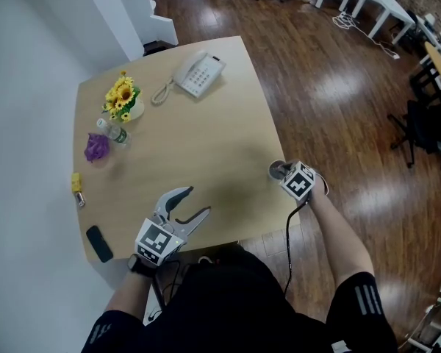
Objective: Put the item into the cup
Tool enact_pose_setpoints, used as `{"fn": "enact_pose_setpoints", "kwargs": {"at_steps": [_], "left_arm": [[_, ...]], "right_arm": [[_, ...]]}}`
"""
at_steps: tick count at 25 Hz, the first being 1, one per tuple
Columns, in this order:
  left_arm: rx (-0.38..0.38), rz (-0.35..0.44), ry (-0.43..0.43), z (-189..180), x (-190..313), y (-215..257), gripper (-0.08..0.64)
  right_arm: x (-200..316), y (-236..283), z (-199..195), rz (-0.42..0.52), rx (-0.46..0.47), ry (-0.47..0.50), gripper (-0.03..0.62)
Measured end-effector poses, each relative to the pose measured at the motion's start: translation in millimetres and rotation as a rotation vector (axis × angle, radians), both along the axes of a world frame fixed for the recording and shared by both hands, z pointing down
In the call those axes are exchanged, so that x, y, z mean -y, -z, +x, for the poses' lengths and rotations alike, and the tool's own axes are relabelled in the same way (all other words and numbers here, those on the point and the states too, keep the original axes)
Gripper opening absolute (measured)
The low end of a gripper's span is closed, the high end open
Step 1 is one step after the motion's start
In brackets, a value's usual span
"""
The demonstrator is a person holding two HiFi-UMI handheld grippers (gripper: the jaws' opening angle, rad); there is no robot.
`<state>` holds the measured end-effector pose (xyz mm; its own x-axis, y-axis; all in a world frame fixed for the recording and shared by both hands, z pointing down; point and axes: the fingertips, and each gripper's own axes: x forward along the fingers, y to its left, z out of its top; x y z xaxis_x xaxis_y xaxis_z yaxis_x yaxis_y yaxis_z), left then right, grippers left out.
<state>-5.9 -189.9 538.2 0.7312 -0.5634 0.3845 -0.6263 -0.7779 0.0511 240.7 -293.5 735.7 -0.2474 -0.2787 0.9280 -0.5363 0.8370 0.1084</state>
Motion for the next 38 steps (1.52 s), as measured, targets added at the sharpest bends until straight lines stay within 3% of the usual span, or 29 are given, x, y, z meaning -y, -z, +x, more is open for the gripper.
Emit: {"fn": "enact_pose_setpoints", "kwargs": {"at_steps": [8,17,24,30,38], "left_arm": [[-0.004,0.014,0.000,-4.0,-2.5,5.8,0.256],[-0.009,0.031,0.006,-25.3,-36.0,24.9,0.256],[-0.021,0.094,0.042,-66.2,-94.4,49.8,0.256],[-0.031,0.129,0.069,-102.5,-159.3,66.7,0.256],[-0.037,0.134,0.087,-139.5,-235.4,72.1,0.256]], "right_arm": [[3.6,28.7,-5.2,0.062,0.055,-0.020,0.107],[-15.5,127.8,-53.6,0.235,0.251,-0.031,0.106],[-79.3,220.6,-122.1,0.382,0.421,0.024,0.101],[-152.1,284.9,-165.6,0.484,0.578,0.019,0.008],[-255.9,321.1,-201.2,0.505,0.715,-0.008,0.008]]}}
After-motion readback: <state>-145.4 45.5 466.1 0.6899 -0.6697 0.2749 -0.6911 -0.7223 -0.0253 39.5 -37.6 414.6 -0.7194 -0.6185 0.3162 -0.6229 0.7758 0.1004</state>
